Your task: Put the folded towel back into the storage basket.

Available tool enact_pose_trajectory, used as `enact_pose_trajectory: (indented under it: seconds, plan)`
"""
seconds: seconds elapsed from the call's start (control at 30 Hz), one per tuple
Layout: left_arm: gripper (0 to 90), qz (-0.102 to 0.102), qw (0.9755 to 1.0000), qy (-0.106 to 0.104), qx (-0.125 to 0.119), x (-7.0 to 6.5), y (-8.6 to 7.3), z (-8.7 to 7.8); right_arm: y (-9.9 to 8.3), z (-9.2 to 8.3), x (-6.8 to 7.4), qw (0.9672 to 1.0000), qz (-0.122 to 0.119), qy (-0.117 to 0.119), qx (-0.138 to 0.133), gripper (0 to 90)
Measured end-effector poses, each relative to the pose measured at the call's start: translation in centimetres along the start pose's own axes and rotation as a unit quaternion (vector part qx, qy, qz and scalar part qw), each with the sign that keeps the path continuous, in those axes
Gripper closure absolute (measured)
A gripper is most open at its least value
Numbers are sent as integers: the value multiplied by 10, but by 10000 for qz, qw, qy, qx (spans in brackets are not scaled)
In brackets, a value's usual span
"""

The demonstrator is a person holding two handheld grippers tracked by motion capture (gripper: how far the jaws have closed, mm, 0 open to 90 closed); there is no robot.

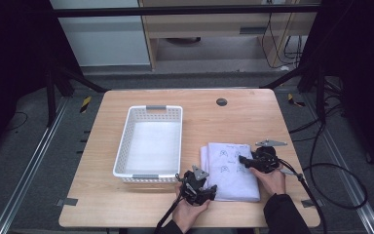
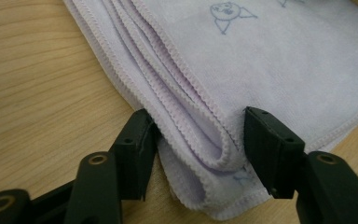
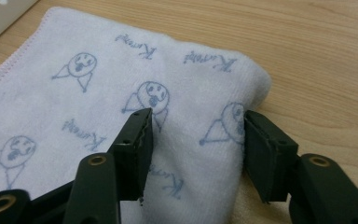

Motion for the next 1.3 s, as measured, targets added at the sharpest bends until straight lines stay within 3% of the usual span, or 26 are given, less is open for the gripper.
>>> enact_pose_trajectory:
  seconds: [0.2, 0.4, 0.6, 0.8, 1.1, 1.3]
  plan:
    - [579, -123, 9995, -272, -66, -2, 0, 0, 0, -1, 2, 9999, 44, 87, 26, 541]
    - [670, -252, 9987, -409, -181, -3, 0, 0, 0, -1, 4, 9999, -31, 117, -26, 631]
    - [718, -16, 9992, -273, -291, -4, 3, -3, 2, -5, 6, 9999, 21, 121, -102, 724]
    - [728, 46, 9987, -297, -403, -2, 6, -8, 7, -12, 10, 9998, -42, 97, -190, 740]
    - [730, 223, 9981, -180, -545, -2, 16, -24, 25, -34, 21, 9978, -192, 131, -613, 740]
    - [730, 354, 9969, -211, -676, -2, 25, -35, 31, -43, 25, 9963, -265, 114, -810, 739]
Point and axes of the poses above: each handheld gripper's, and its own axes: z roughly forward along the jaws, y roughly out of its top, x roughly to its left, the point moved 7 cm from there along z, roughly forward along the jaws, and after that the axes turned 4 degrees about z, right-handed, at the moved point
